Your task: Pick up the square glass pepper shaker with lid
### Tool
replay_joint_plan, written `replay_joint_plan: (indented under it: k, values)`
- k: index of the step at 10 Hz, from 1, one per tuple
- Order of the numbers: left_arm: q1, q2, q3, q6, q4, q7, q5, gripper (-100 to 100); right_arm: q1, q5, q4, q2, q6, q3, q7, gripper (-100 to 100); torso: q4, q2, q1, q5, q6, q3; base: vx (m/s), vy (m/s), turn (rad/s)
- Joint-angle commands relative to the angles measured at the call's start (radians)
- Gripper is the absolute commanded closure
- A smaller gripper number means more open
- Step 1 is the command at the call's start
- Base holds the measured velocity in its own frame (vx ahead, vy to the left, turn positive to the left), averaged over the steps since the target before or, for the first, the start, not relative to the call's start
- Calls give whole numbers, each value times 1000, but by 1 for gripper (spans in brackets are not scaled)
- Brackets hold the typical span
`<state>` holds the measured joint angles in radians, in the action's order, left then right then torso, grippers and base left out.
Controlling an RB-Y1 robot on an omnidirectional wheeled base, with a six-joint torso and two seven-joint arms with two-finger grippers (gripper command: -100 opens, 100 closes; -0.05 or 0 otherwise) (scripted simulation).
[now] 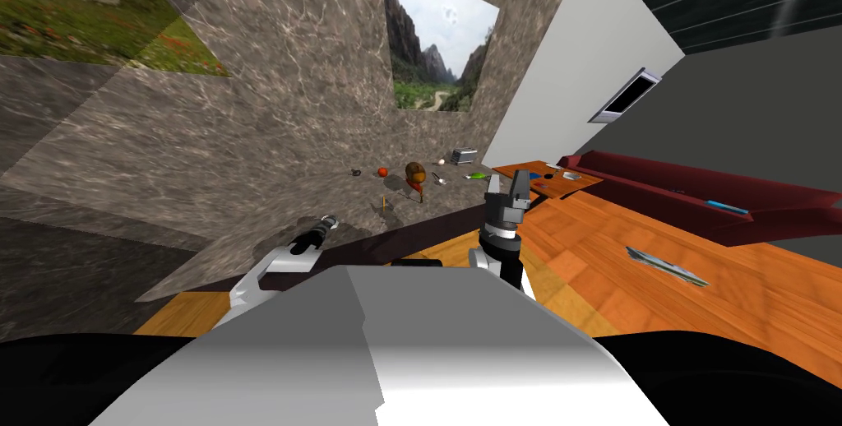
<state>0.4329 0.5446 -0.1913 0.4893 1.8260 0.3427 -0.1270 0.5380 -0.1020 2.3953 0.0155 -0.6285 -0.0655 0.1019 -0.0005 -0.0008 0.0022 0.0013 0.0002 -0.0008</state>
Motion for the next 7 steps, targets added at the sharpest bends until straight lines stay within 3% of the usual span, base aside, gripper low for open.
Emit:
replay_joint_plan:
  k: [1, 3, 4, 5, 6, 7]
  values:
    - [0, 0, 0, 0, 0, 0, 0, 100, 0, 0, 0, 0, 0, 0, 0, 0, 0, 0, 0, 0, 0, 0, 0, 0, 0]
    - [0, 0, 0, 0, 0, 0, 0, 100, 0, 0, 0, 0, 0, 0, 0, 0, 0, 0, 1, 1, 0, 0, 0, 0, 0]
    - [0, 0, 0, 0, 0, 0, 0, 0, 0, 0, 0, 0, 0, 0, 0, 0, 0, 0, 1, 1, 0, 0, 0, 0, 0]
    - [16, 3, 2, 16, 31, -1, 9, 100, 0, 0, 0, 0, 0, 0, 0, 0, 0, 1, 1, 1, 0, 0, -36, -39, 35]
    - [7, 2, 1, 10, 19, 0, 5, 100, 0, 0, 0, 0, 0, 0, 0, 0, 0, 3, -2, 0, 0, 1, -23, -27, 12]
    - [7, 2, 2, 13, 22, 0, 6, 0, 0, 0, 0, 0, 0, 0, 0, 0, 0, 2, -1, 0, 0, 1, 0, 0, 0]
